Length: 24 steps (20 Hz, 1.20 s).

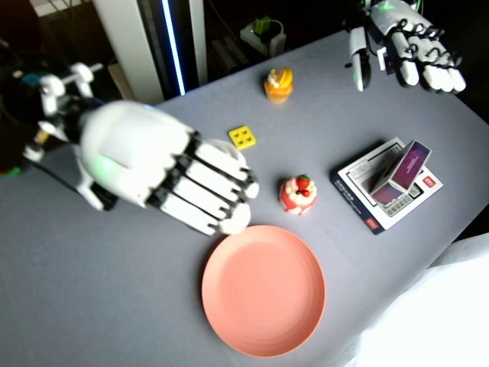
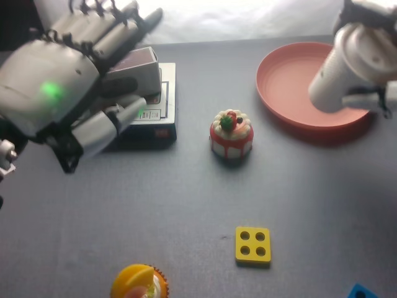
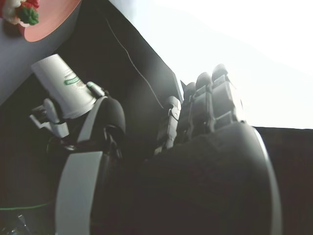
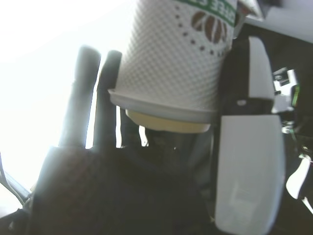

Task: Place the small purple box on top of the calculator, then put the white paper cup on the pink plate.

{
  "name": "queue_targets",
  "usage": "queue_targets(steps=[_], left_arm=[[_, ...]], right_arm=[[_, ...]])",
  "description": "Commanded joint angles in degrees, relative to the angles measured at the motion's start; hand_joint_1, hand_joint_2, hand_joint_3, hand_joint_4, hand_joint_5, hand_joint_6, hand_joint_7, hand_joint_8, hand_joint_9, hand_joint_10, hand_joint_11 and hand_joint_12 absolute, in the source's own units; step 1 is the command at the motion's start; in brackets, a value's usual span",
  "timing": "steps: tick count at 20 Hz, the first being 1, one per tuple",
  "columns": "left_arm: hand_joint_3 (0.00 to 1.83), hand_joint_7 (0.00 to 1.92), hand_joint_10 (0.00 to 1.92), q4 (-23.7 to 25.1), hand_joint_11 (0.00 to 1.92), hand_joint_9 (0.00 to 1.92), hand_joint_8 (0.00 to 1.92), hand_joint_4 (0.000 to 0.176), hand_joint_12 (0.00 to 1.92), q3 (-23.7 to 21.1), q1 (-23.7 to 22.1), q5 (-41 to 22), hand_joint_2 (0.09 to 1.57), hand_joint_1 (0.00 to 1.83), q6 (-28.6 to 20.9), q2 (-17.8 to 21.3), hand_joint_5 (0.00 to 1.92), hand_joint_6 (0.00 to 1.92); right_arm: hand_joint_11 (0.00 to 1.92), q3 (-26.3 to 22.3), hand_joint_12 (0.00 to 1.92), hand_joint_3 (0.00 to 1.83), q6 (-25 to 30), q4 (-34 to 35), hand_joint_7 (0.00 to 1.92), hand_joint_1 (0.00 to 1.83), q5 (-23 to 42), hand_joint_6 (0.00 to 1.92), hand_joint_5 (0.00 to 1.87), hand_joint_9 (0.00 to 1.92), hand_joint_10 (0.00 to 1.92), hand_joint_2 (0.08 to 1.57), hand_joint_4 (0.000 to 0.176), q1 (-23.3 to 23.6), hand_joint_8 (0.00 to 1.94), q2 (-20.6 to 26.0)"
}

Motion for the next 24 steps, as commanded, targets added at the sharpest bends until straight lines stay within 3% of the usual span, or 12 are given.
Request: queue_targets(steps=[1,2,4,5,6,8,12,14,15,18,22,24], left_arm=[[0.00,0.00,0.00,0.31,0.00,0.00,0.00,0.063,0.00,-0.15,-0.70,-7.48,1.43,0.64,0.03,-0.31,0.01,0.01],[0.00,0.00,0.00,0.54,0.00,0.00,0.00,0.058,0.00,-0.15,-0.57,-7.55,1.43,0.62,-0.17,-0.43,0.02,0.01],[0.00,0.00,0.00,0.90,0.00,0.00,0.00,0.039,0.00,-0.15,-0.30,-7.66,1.42,0.70,-0.62,-0.54,0.05,0.02],[0.00,0.00,0.00,0.90,0.00,0.00,0.00,0.038,0.00,-0.15,-0.04,-7.95,1.42,0.70,-0.74,-0.73,0.05,0.02],[0.00,0.00,0.00,0.90,0.00,0.00,0.00,0.036,0.00,-0.13,0.08,-8.15,1.42,0.70,-0.78,-0.92,0.04,0.01],[0.00,0.00,0.00,0.90,0.00,0.00,0.00,0.033,0.00,-0.01,0.08,-8.43,1.43,0.65,-0.89,-1.22,0.04,0.01],[0.00,0.00,0.00,0.89,0.00,0.00,0.00,0.010,0.00,0.36,0.08,-8.83,1.43,0.61,-1.32,-1.73,0.03,0.01],[0.00,0.00,0.00,0.88,0.00,0.00,0.00,0.017,0.00,0.48,0.08,-9.01,1.43,0.57,-1.45,-1.93,0.03,0.00],[0.00,0.00,0.00,0.88,0.00,0.00,0.00,0.023,0.00,0.57,0.08,-9.05,1.43,0.58,-1.55,-2.06,0.02,0.00],[0.00,0.00,0.00,0.80,0.00,0.00,0.00,0.000,0.00,0.55,0.13,-9.37,1.44,0.59,-1.73,-2.09,0.01,0.00],[0.00,0.00,0.00,0.10,0.00,0.00,0.00,0.000,0.00,0.55,0.77,-9.35,1.43,0.61,-1.82,-2.09,0.03,0.00],[0.00,0.00,0.00,-0.27,0.00,0.00,0.00,0.000,0.00,0.54,0.99,-9.46,1.43,0.62,-1.90,-2.09,0.03,0.01]], right_arm=[[0.19,1.51,1.83,0.00,0.27,1.04,0.56,1.26,3.60,1.16,0.18,0.30,1.47,1.34,0.000,1.48,1.66,-0.96],[0.17,3.24,1.90,0.00,-0.31,2.33,0.55,1.09,1.73,1.61,0.40,0.29,1.56,1.38,0.000,2.72,1.68,-2.47],[0.08,6.72,1.91,0.00,-1.68,4.30,0.29,1.06,-2.13,1.18,0.18,0.18,1.47,1.30,0.000,5.16,1.29,-5.67],[0.18,8.54,1.92,0.00,-2.46,5.17,0.26,0.99,-4.28,1.59,0.43,0.19,1.56,1.37,0.000,6.30,1.27,-7.34],[0.21,10.45,1.92,0.00,-3.69,6.45,0.27,0.97,-6.67,1.30,0.23,0.20,1.50,1.29,0.000,7.48,1.15,-9.05],[0.01,12.92,1.66,0.00,-8.25,9.95,0.16,0.91,-10.85,1.56,0.46,0.02,0.85,1.35,0.000,9.00,0.62,-11.31],[0.10,17.86,1.92,0.00,-11.62,14.93,0.11,1.05,-16.78,0.91,0.06,0.06,1.73,1.18,0.000,9.76,1.06,-15.21],[0.01,18.93,1.92,0.00,-16.64,19.90,0.11,0.95,-18.45,0.55,0.02,0.01,1.49,1.12,0.037,9.81,0.77,-15.96],[0.00,18.89,1.84,0.00,-20.06,22.59,0.13,0.92,-18.86,0.36,0.02,0.00,1.18,1.11,0.020,9.82,0.48,-15.96],[0.00,18.67,1.40,0.00,-21.48,23.44,0.00,0.78,-19.18,0.01,0.00,0.00,0.42,1.00,0.104,9.81,0.02,-15.95],[0.00,17.96,0.15,0.00,-21.74,23.42,0.00,0.72,-18.67,0.00,0.00,0.00,0.00,0.94,0.095,9.81,0.00,-15.90],[0.00,16.72,0.00,0.00,-21.83,23.16,0.00,0.71,-17.27,0.00,0.00,0.00,0.00,0.94,0.102,9.81,0.00,-15.87]])
